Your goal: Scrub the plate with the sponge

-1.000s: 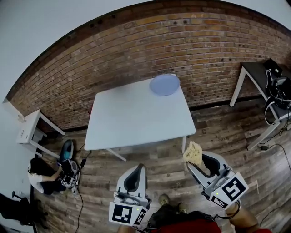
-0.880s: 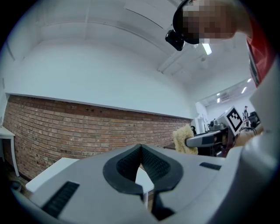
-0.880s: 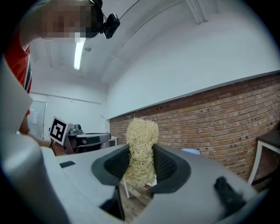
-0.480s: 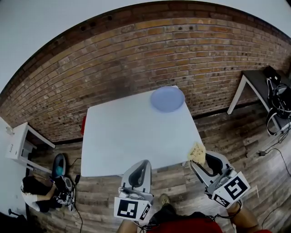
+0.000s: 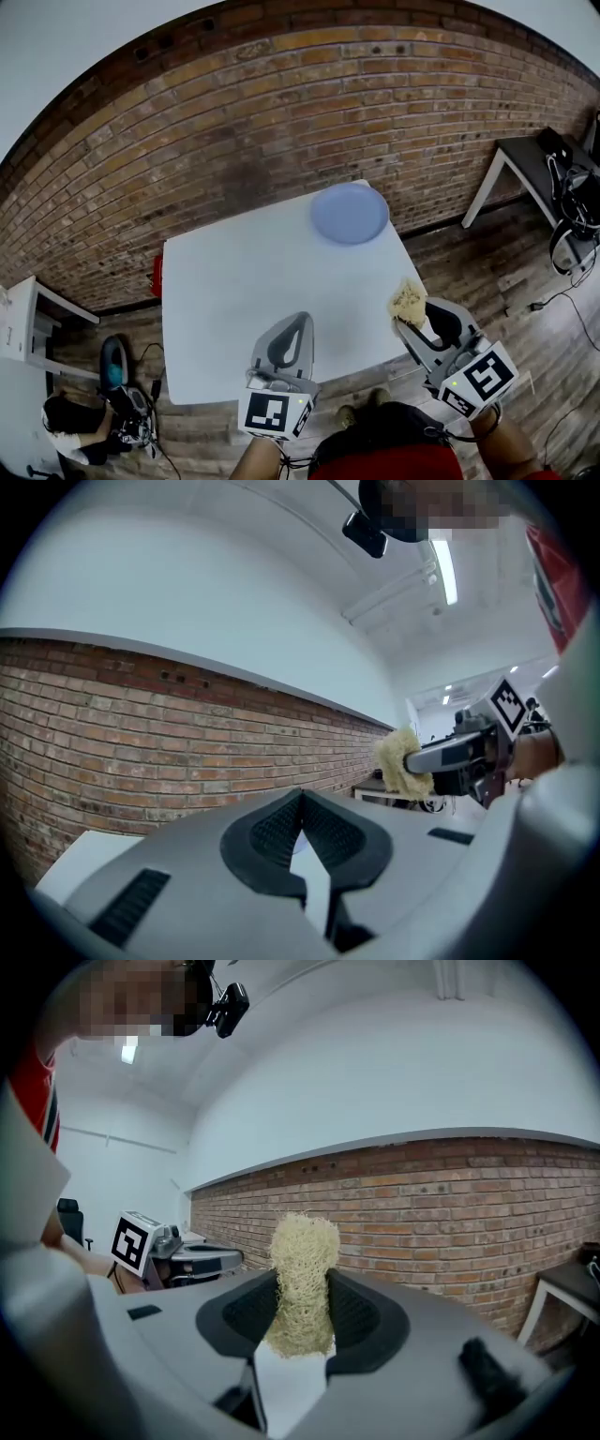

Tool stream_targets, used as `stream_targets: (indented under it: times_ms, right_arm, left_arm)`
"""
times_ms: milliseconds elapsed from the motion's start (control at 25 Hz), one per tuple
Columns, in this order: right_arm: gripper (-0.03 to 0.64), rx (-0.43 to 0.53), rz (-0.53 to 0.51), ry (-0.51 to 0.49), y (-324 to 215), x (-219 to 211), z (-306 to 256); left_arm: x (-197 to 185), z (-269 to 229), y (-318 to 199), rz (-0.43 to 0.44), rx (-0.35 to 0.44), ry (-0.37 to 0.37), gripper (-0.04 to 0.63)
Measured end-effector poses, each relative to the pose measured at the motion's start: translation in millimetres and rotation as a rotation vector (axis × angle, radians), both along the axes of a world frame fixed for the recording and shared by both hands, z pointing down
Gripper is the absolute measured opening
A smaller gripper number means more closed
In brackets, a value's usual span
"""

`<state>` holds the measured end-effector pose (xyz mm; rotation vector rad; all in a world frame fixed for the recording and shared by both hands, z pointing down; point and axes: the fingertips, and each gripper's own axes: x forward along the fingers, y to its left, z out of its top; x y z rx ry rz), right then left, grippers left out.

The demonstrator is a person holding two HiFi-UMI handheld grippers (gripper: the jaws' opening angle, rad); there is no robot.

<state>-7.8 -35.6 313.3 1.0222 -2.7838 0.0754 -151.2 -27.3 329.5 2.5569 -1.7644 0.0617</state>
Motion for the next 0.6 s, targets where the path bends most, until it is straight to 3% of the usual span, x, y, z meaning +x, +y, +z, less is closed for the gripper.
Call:
stream_targets:
  times_ms: [240,600]
  right_arm:
    - [0.163,-0.010,0.016,0.040,-61,-17,3]
    - [0.163,-0.075,-0.013,0.064,-168,-30,22]
  left_arm:
    - [-22,5,-56,-0.028,-0.038,0.032,0.012]
    - [-32,28,-155,-0.077,-0.138,0.015,0.012]
